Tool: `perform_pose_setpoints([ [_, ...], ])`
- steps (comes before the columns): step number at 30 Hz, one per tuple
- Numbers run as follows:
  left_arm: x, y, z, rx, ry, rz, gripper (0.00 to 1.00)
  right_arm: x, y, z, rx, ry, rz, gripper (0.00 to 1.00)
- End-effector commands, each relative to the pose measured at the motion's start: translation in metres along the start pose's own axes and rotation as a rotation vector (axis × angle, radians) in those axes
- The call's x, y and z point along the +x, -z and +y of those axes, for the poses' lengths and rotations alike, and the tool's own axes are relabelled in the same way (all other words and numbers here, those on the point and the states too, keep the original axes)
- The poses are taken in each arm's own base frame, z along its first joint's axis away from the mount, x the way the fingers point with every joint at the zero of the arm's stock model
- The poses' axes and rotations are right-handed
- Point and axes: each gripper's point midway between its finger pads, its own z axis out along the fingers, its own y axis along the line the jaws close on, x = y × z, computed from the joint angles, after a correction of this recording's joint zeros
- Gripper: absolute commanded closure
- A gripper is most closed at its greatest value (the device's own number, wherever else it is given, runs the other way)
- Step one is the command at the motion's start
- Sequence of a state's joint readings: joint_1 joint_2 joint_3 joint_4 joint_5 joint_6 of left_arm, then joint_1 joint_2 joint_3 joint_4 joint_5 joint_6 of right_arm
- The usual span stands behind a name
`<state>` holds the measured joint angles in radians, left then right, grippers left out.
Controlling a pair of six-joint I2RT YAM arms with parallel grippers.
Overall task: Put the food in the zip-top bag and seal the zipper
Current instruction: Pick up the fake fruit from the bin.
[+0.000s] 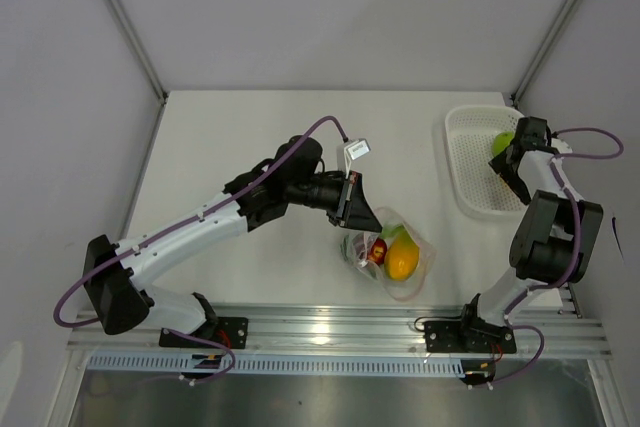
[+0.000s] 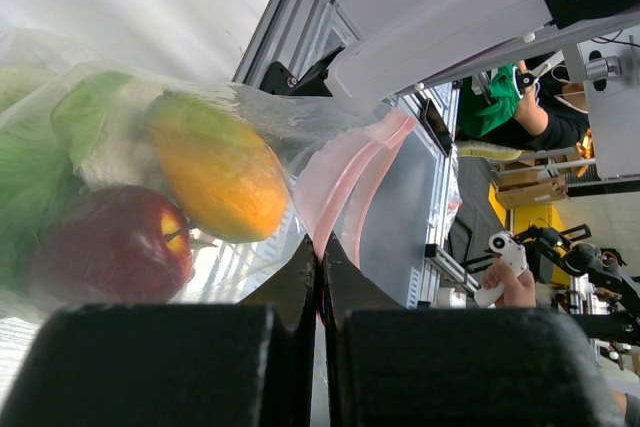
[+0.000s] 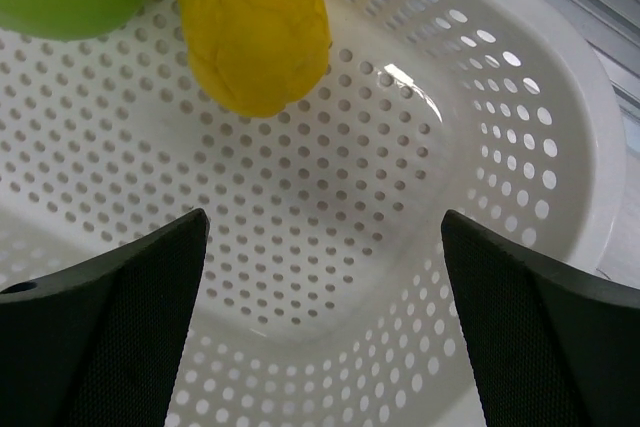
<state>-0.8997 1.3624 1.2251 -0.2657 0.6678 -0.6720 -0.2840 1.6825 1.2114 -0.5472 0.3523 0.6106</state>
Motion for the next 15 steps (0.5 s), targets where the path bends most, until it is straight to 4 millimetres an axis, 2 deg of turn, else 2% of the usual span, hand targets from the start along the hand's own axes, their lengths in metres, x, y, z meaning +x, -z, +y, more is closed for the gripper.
perform_pose_setpoints([
  [1,-0.014,0.004,-0.020,0.052,-0.066,-0.034,0.99,-0.032,-0.003,0.007,0.047,-0.056,-0.130,0.01],
  [5,-0.014,0.003,-0.020,0.054,-0.063,-0.032,0.99,-0.039,-0.011,0.008,0.097,-0.055,-0.153,0.01],
  [15,-0.008,-0.003,-0.016,0.050,-0.034,0.030,0.99,-0.036,-0.038,0.016,0.137,-0.025,-0.161,0.01],
])
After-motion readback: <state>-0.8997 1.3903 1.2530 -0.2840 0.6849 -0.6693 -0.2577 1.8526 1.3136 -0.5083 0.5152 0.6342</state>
